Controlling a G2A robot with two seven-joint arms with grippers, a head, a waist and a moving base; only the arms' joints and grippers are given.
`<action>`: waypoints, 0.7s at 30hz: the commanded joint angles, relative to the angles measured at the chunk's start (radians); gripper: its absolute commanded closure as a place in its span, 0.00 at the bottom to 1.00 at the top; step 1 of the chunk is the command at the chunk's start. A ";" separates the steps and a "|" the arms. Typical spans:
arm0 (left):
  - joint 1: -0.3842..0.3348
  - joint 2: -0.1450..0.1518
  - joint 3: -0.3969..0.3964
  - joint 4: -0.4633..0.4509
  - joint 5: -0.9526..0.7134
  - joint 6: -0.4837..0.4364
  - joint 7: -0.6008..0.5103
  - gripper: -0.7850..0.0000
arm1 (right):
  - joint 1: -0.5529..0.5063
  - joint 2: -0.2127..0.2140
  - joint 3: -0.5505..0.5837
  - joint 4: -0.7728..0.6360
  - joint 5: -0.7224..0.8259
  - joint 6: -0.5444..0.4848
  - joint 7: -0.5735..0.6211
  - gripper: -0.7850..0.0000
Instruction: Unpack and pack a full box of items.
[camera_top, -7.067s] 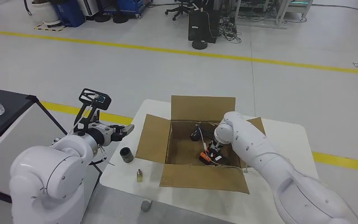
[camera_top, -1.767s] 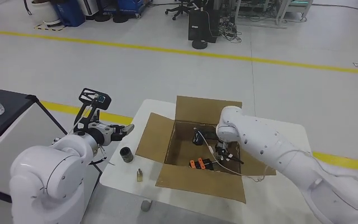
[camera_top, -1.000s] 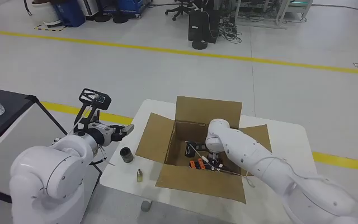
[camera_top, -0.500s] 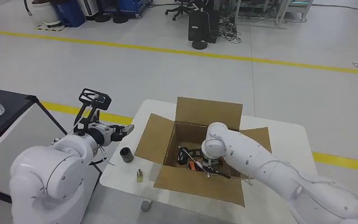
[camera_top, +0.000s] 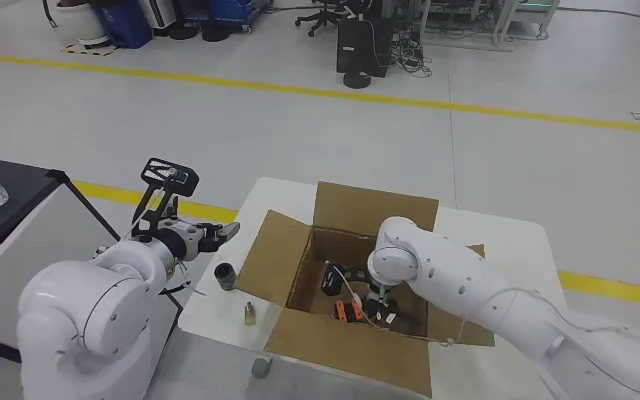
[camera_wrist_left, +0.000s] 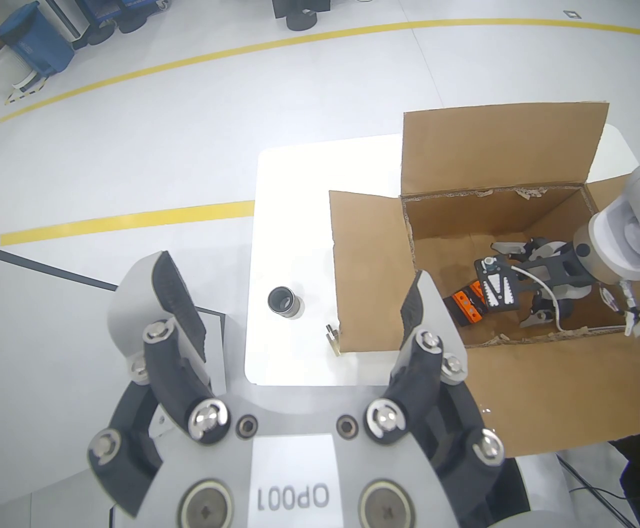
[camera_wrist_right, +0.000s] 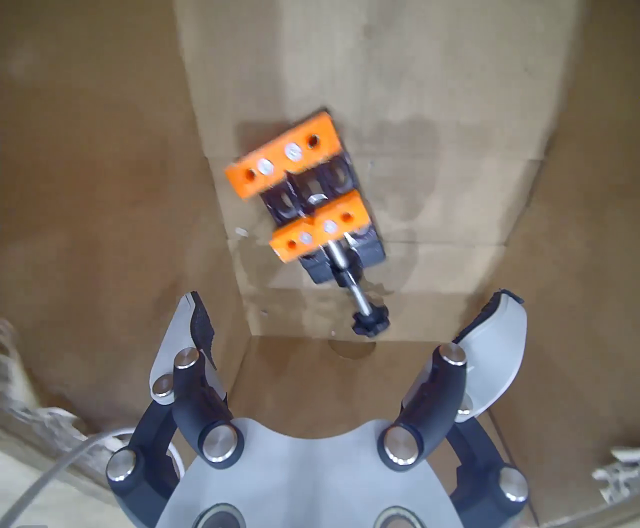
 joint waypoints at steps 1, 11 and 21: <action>0.000 0.000 0.000 0.000 0.000 0.000 0.000 0.00 | 0.015 0.011 0.000 0.002 0.000 0.001 0.001 0.00; 0.000 0.000 0.000 0.000 0.000 0.000 0.000 0.00 | -0.022 0.031 0.000 -0.012 -0.060 0.000 0.000 0.00; 0.000 0.000 0.000 0.000 0.000 0.000 0.000 0.00 | -0.047 0.014 0.000 0.065 -0.128 -0.032 -0.032 0.00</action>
